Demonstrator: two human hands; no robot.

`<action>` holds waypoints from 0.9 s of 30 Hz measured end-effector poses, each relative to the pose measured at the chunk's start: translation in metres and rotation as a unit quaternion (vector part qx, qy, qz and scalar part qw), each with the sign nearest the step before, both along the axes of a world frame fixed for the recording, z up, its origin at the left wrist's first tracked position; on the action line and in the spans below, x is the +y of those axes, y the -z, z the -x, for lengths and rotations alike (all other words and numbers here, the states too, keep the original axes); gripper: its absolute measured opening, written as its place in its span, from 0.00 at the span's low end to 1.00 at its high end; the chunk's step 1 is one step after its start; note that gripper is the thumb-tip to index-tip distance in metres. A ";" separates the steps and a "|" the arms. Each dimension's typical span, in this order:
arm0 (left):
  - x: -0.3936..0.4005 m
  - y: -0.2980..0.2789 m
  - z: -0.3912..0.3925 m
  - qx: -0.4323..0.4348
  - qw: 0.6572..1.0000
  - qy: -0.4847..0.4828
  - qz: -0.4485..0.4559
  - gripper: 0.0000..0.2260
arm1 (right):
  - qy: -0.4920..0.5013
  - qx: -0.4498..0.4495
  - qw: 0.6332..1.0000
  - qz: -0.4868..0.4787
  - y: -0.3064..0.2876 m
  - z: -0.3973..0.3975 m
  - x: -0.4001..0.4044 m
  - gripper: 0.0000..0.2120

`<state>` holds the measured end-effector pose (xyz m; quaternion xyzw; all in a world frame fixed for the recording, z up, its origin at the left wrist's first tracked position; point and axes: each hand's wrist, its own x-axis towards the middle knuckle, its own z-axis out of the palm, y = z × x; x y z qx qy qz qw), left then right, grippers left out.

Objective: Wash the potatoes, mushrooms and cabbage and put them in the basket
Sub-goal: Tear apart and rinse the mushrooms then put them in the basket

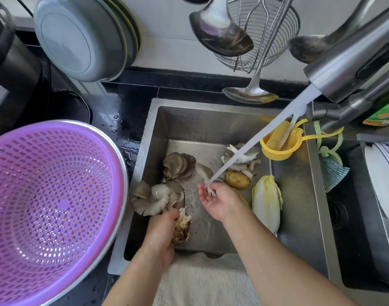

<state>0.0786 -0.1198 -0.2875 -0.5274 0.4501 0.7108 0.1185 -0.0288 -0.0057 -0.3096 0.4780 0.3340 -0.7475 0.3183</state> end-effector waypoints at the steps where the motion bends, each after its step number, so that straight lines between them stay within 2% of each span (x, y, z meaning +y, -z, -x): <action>1: 0.000 0.000 0.000 0.002 1.000 0.001 -0.001 0.09 | -0.011 0.002 1.000 0.000 0.000 -0.002 0.001 0.06; 4: 0.000 -0.001 0.000 0.005 1.000 0.007 -0.006 0.09 | -0.040 0.009 0.999 0.003 0.001 -0.007 0.000 0.06; 10: 0.002 -0.001 0.001 0.006 1.000 -0.002 -0.010 0.10 | -0.004 0.025 0.999 0.028 -0.006 0.015 -0.012 0.08; 15: 0.002 0.001 0.001 -0.006 1.000 -0.001 0.000 0.09 | -0.192 0.098 0.975 -0.054 -0.017 -0.009 0.012 0.07; 17: 0.001 0.004 0.000 -0.016 1.000 0.005 0.005 0.08 | -0.217 0.101 0.968 -0.081 -0.013 -0.026 0.036 0.08; 22: 0.002 0.010 0.000 -0.007 0.999 0.031 0.012 0.10 | -0.156 0.070 0.976 -0.138 -0.003 -0.012 0.074 0.03; 25: 0.003 0.007 0.001 0.017 0.999 0.036 0.017 0.10 | -0.137 0.130 0.962 -0.199 -0.007 0.020 0.063 0.04; 27: 0.003 0.004 0.000 0.035 0.999 0.039 0.010 0.10 | -0.136 0.186 0.932 -0.278 -0.009 0.042 0.050 0.05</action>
